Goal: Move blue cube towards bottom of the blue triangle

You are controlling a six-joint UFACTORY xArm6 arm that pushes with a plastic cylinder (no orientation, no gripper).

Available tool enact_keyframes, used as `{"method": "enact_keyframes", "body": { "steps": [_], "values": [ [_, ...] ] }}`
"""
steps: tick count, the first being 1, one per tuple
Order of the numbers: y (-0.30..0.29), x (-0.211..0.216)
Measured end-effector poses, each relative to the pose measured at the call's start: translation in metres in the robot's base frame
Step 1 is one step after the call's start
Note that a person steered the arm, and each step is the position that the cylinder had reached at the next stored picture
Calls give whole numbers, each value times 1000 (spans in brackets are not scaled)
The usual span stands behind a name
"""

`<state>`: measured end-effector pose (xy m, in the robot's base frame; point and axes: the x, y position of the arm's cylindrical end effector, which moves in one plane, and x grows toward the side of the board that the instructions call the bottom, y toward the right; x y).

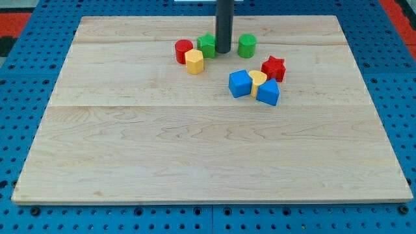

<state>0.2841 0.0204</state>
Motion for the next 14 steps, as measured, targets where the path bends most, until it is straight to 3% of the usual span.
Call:
{"method": "enact_keyframes", "body": {
  "steps": [2,4,5,7,8,9,11,12,14],
  "values": [
    [86,-11],
    [-3,13],
    [-14,37],
    [30,87],
    [74,89],
    [76,88],
    [-20,95],
    [28,111],
    [69,121]
  ]
}}
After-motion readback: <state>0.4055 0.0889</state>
